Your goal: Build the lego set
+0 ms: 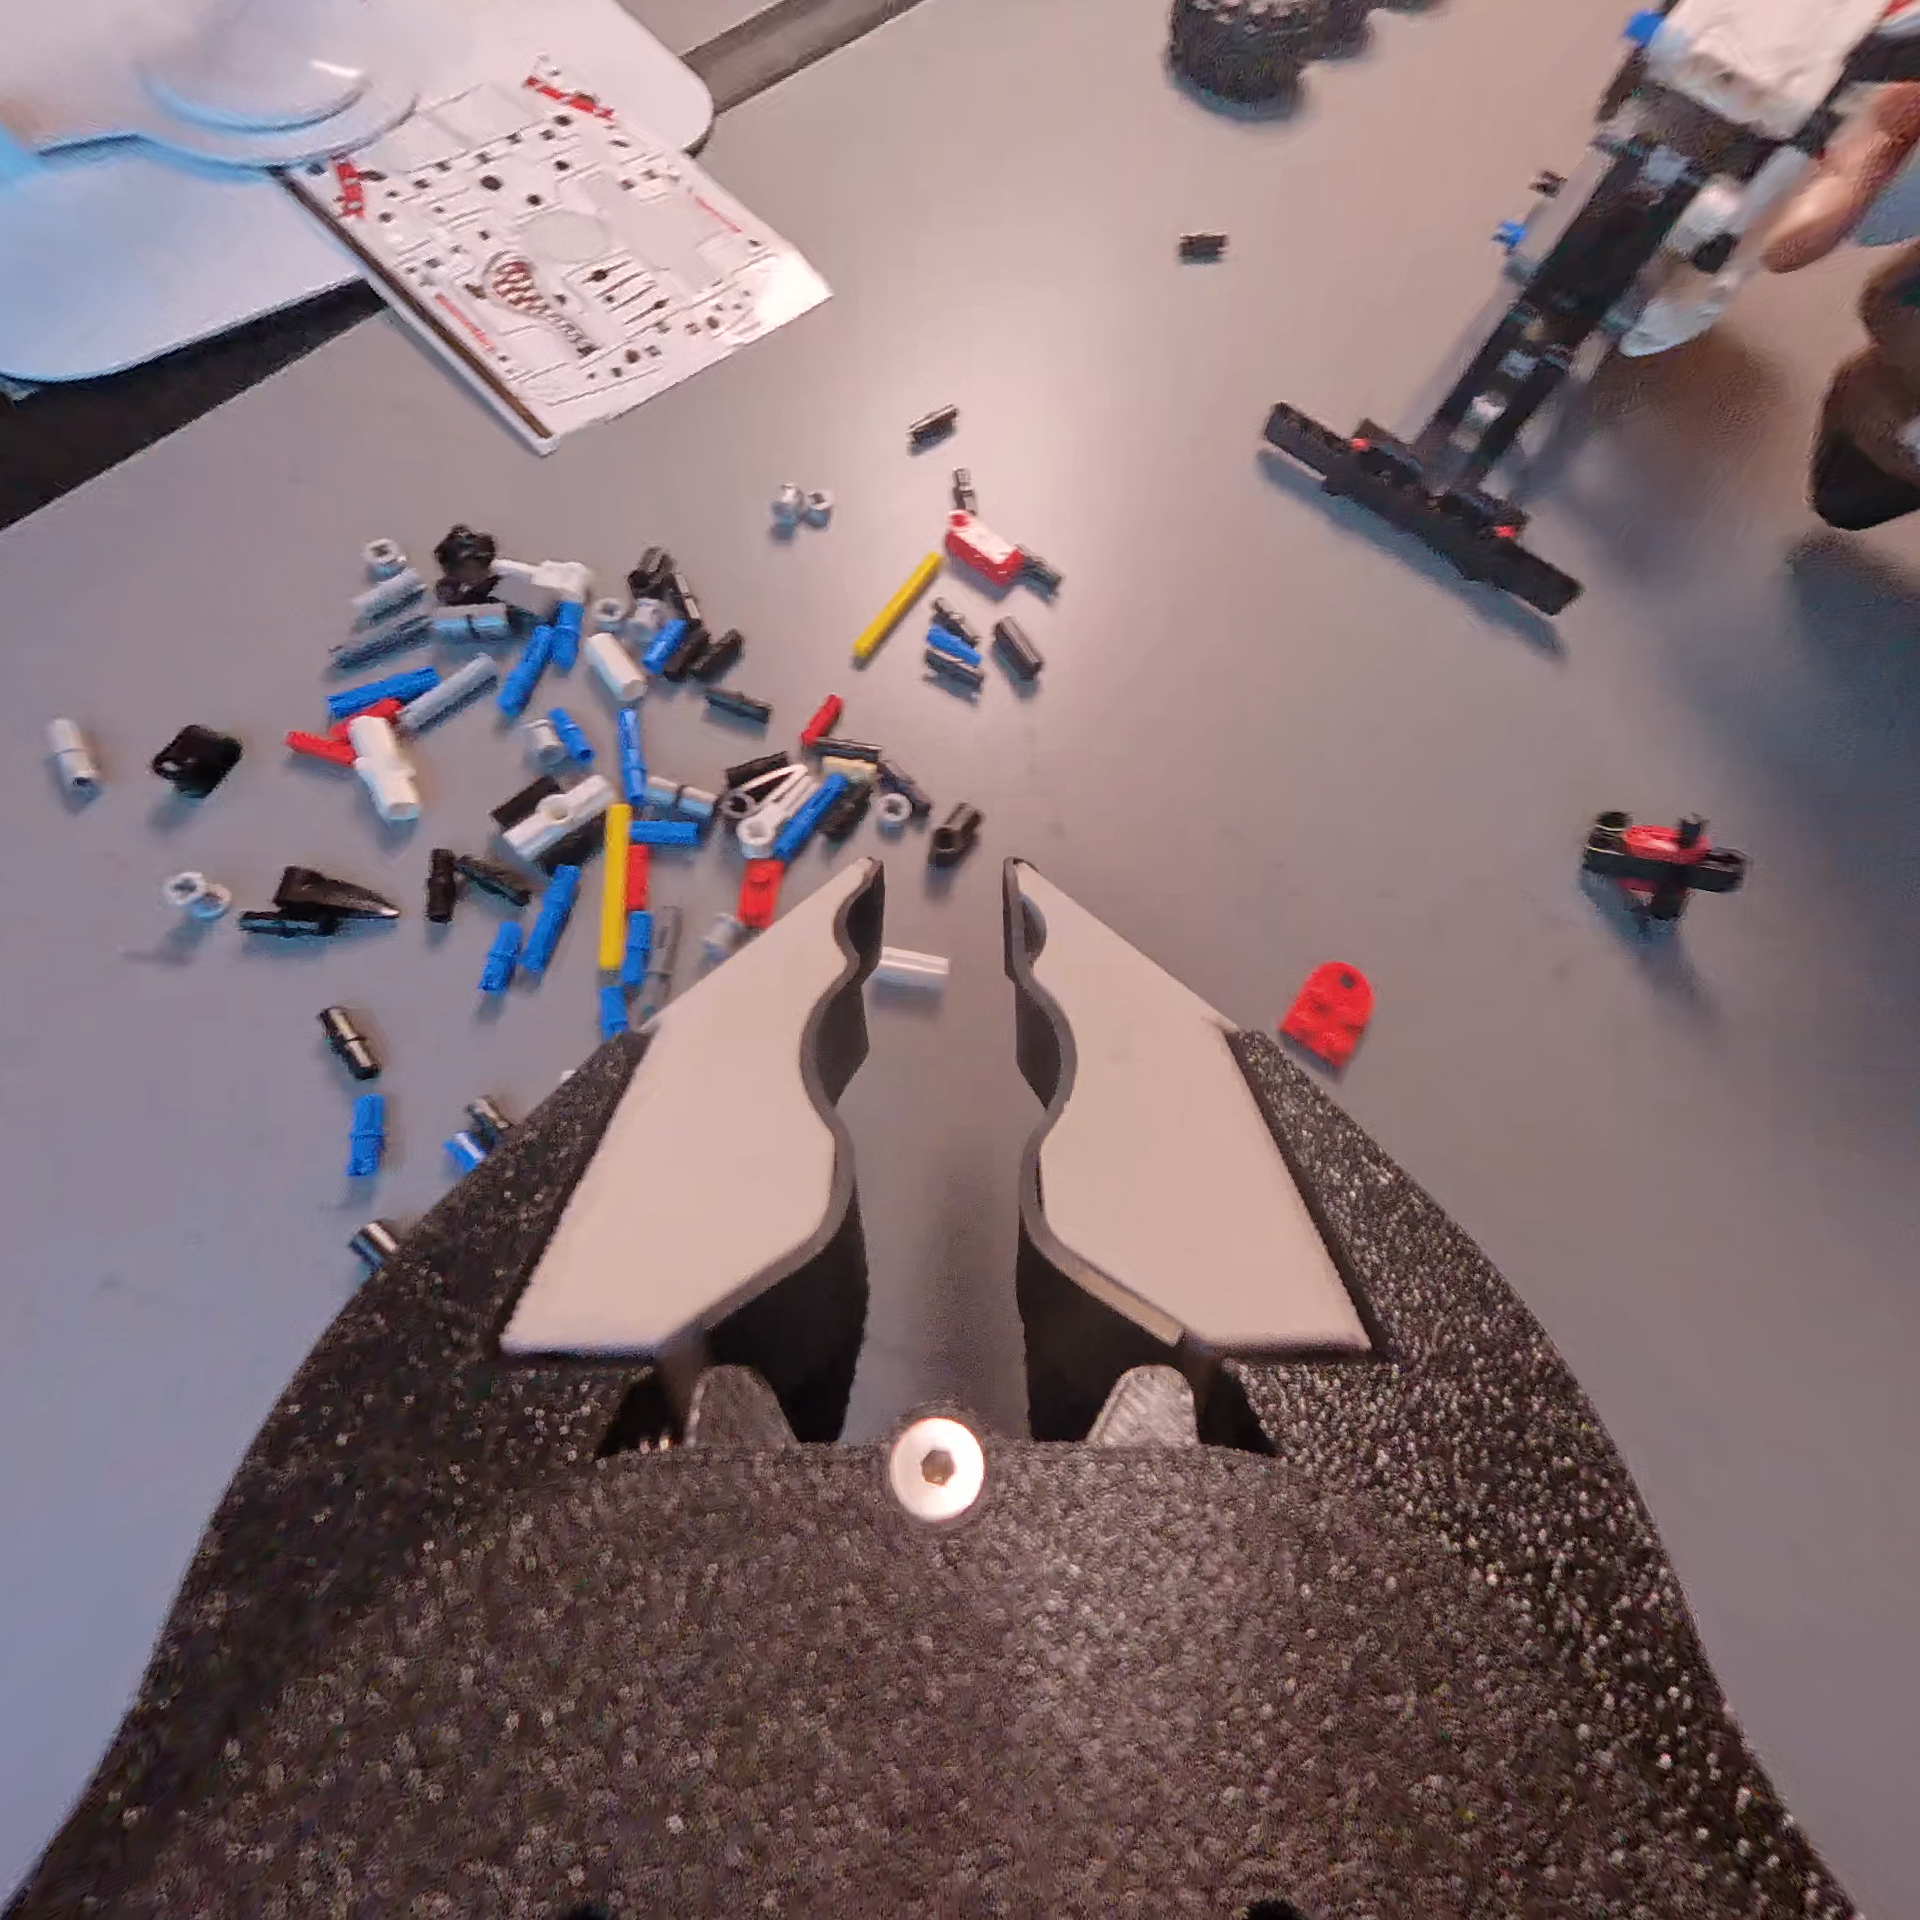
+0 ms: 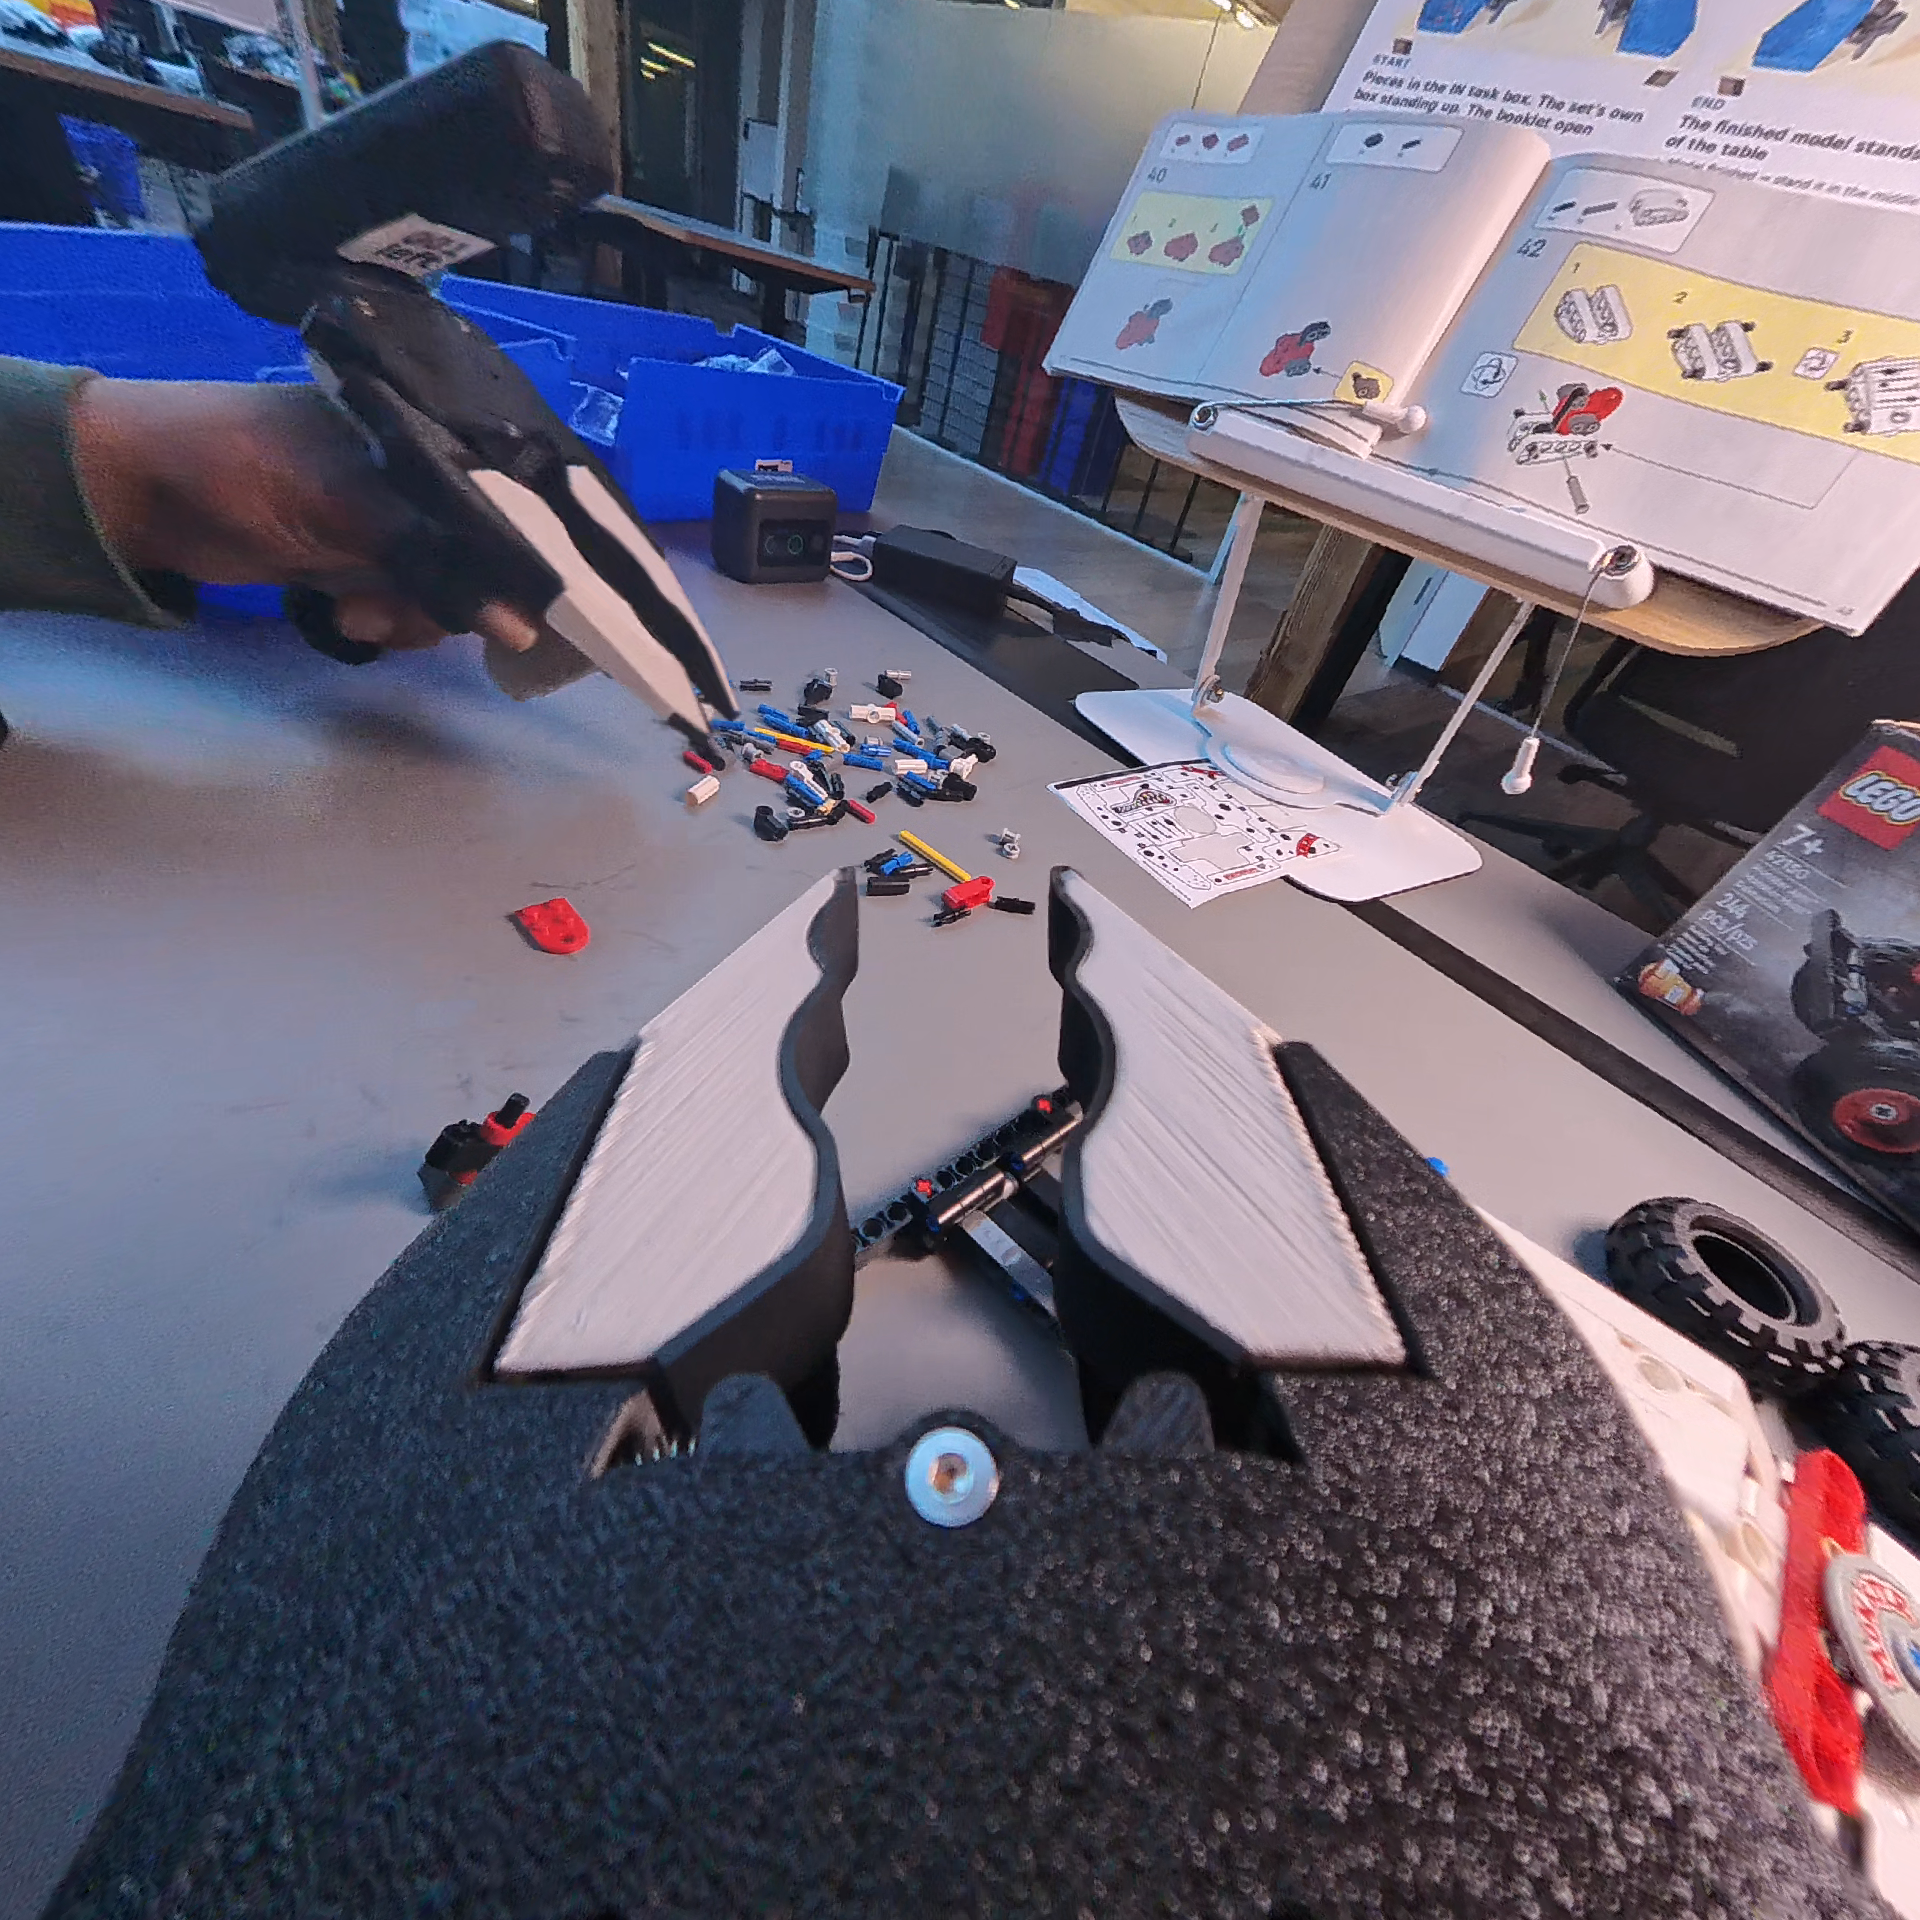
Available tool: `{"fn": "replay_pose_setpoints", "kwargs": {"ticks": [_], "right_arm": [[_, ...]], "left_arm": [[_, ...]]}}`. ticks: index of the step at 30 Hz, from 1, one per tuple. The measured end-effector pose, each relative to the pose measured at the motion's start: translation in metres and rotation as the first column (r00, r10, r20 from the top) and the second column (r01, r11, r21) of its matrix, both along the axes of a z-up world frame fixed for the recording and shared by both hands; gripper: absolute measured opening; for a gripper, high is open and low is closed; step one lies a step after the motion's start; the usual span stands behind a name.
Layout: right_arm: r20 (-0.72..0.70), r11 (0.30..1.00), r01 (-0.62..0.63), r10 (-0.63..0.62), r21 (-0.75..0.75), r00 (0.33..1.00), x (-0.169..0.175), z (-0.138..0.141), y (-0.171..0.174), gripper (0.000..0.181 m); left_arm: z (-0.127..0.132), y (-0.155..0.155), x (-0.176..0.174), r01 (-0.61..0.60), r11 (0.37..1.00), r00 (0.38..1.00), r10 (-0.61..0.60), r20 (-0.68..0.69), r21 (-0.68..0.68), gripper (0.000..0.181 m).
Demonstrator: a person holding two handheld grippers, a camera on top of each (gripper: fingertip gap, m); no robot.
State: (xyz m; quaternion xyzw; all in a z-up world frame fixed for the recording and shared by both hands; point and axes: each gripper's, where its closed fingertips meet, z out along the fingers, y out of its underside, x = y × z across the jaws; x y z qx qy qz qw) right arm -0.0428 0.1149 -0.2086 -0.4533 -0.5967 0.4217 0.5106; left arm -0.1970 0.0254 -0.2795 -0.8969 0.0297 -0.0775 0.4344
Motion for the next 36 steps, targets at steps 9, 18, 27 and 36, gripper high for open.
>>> {"fn": "replay_pose_setpoints", "kwargs": {"ticks": [9,18,27,36], "right_arm": [[0.022,1.0,-0.016,0.015,0.027,1.0,0.001,-0.005,-0.002,0.035],[0.031,1.0,-0.021,0.02,0.005,0.999,0.0,-0.009,-0.001,0.035],[0.026,1.0,-0.023,0.023,0.001,0.999,0.0,-0.008,-0.001,0.035],[0.031,1.0,-0.024,0.023,0.006,0.999,0.0,-0.009,-0.003,0.036]], "left_arm": [[-0.036,0.015,-0.038,-0.055,0.986,0.99,0.034,-0.135,-0.157,0.015],[-0.037,0.016,-0.037,-0.037,0.986,0.993,0.017,-0.118,-0.165,0.007],[-0.001,0.019,0.053,0.206,0.978,0.978,-0.206,-0.028,-0.004,0.008],[-0.03,0.019,0.104,0.354,0.93,0.932,-0.36,-0.048,-0.102,0.008]]}}
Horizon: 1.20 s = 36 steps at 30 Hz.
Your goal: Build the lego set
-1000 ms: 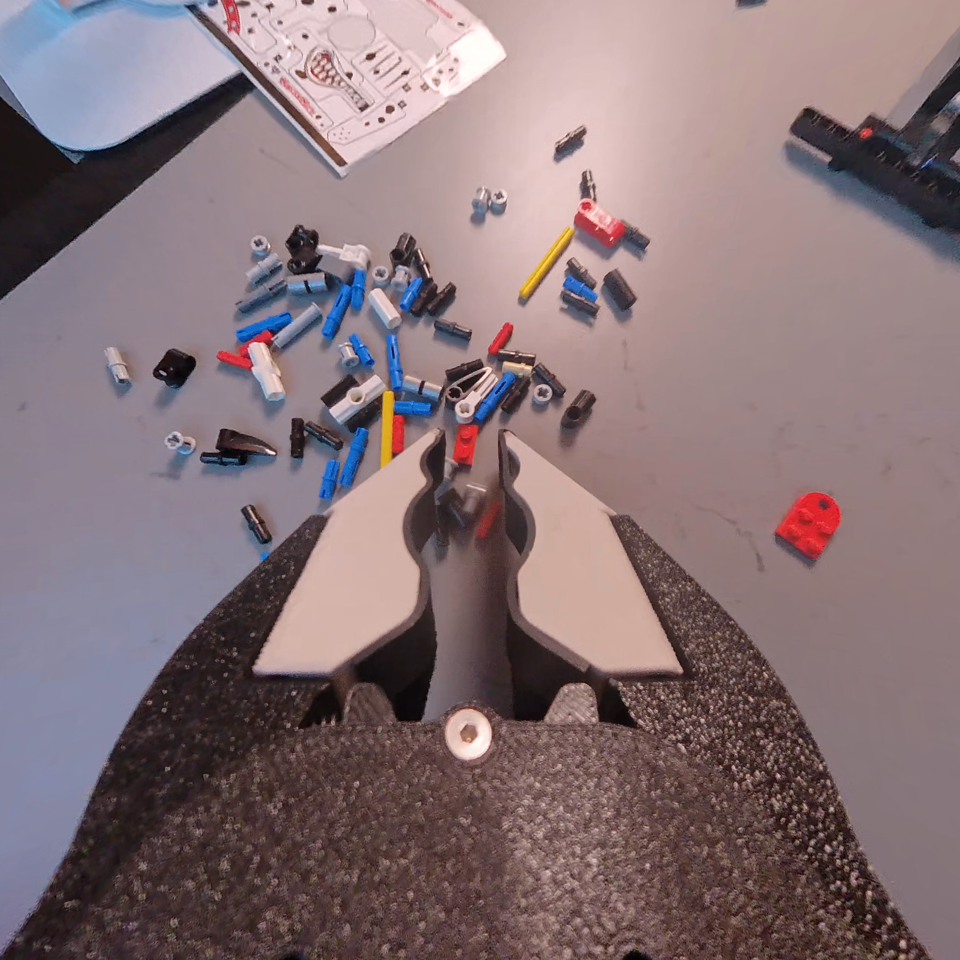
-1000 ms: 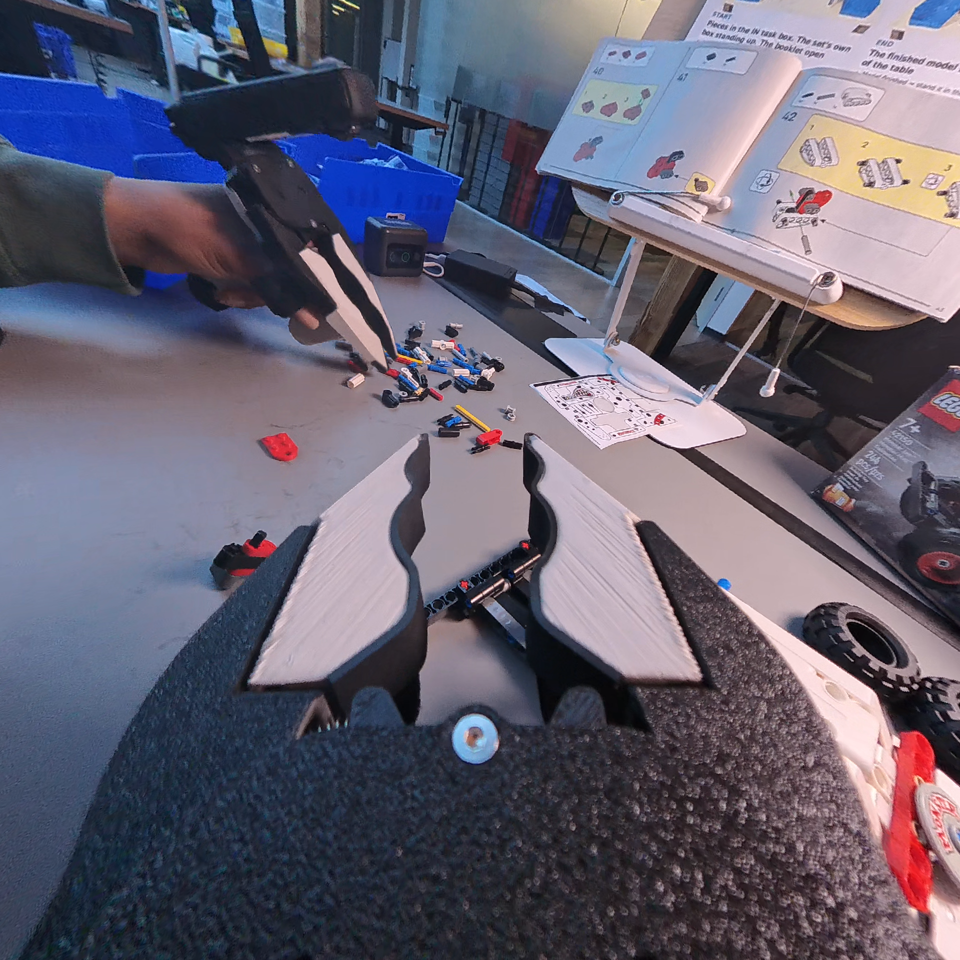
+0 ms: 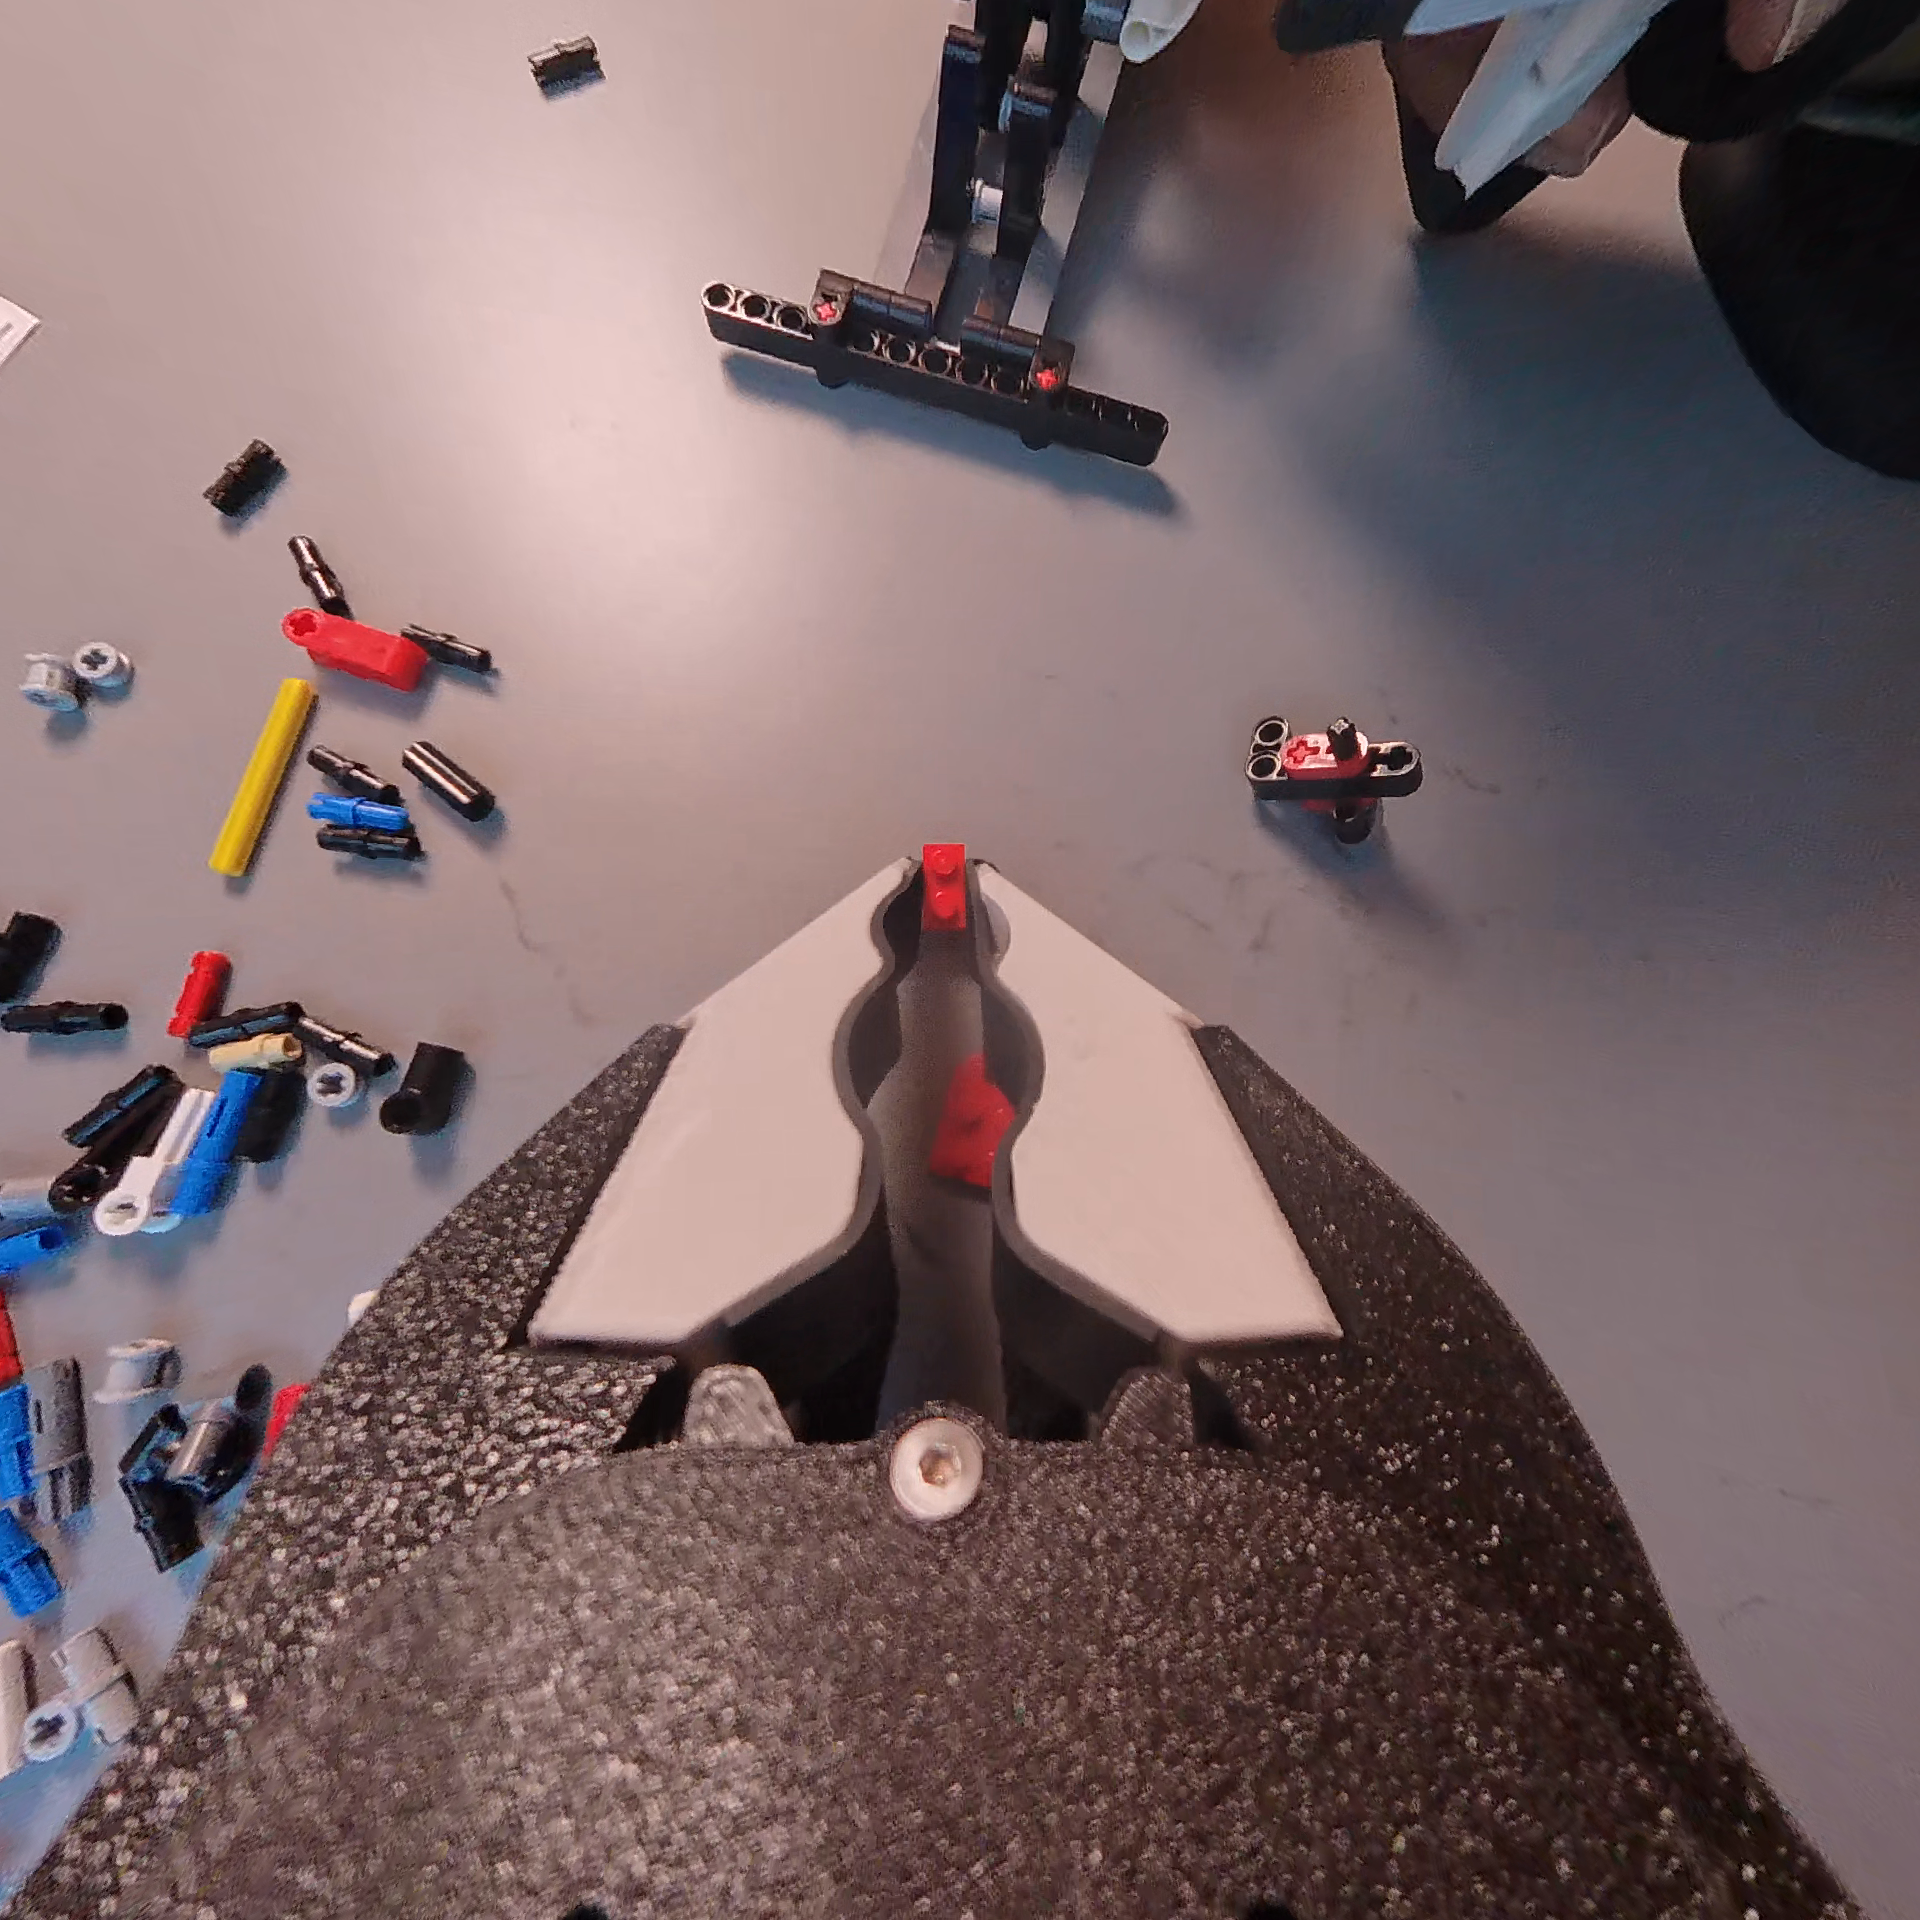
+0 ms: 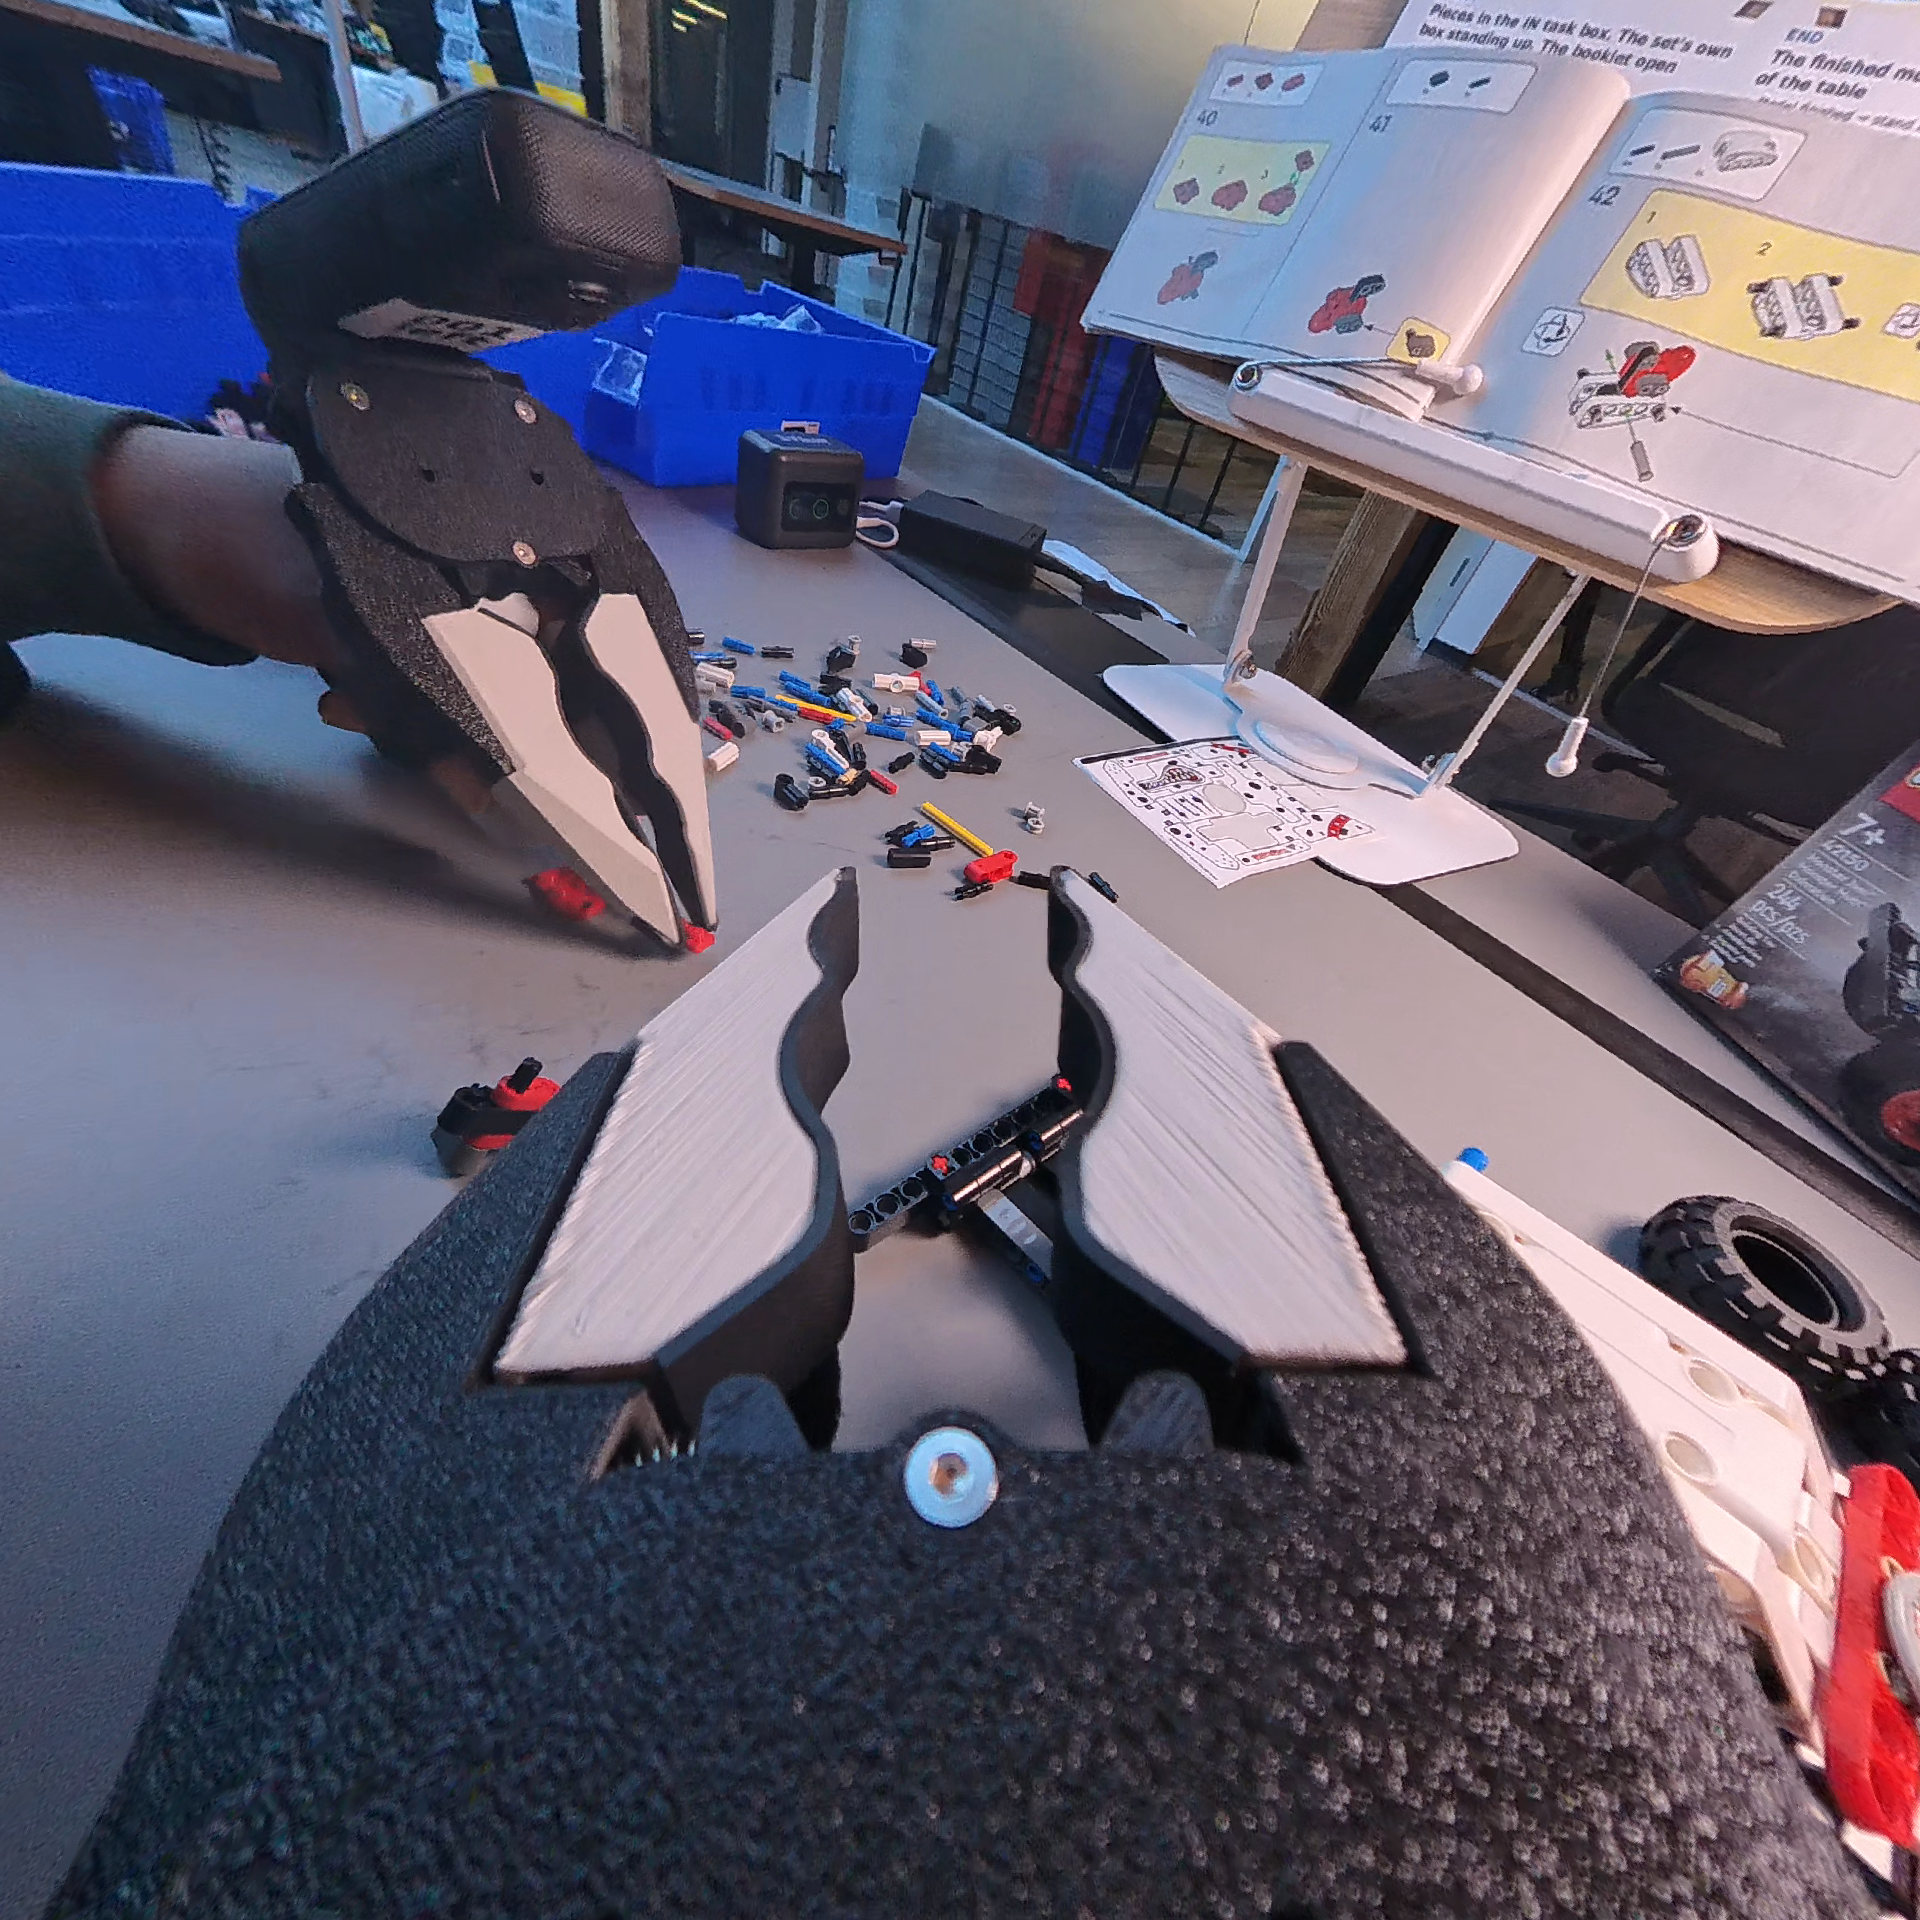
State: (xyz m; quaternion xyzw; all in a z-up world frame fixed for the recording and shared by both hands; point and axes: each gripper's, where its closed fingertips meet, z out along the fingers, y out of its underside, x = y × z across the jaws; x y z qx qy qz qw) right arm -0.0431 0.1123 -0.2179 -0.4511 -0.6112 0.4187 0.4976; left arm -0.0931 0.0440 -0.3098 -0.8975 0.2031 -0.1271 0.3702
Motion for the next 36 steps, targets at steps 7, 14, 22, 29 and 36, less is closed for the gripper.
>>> {"fn": "replay_pose_setpoints", "kwargs": {"ticks": [7,14,22,29,36], "right_arm": [[0.003,1.0,0.001,-0.001,-0.015,1.0,-0.001,-0.0019,0.0008,0.038],[0.006,1.0,0.004,-0.004,-0.026,1.0,-0.0026,-0.0045,0.0019,0.038],[0.002,0.999,0.007,-0.007,-0.041,1.0,-0.0053,-0.0064,0.0024,0.038],[-0.008,0.999,0.018,-0.019,-0.044,1.0,-0.0076,-0.0049,0.0042,0.038],[-0.011,0.999,0.031,-0.031,-0.043,0.999,-0.0086,-0.0046,0.0058,0.038]], "left_arm": [[-0.0062,-0.0046,0.0026,0.018,1.0,1.0,-0.019,-0.025,-0.018,0.008],[-0.0067,-0.006,0.0039,0.028,1.0,0.999,-0.028,-0.043,-0.011,0.008],[-0.0035,-0.0038,0.001,0.005,1.0,0.998,-0.004,-0.059,0.013,0.019],[0.0023,-0.0029,-0.001,-0.011,0.999,0.998,0.013,-0.054,0.038,0.03],[0.0023,-0.0039,-0.0011,-0.012,0.999,0.999,0.014,-0.049,0.035,0.038]]}}
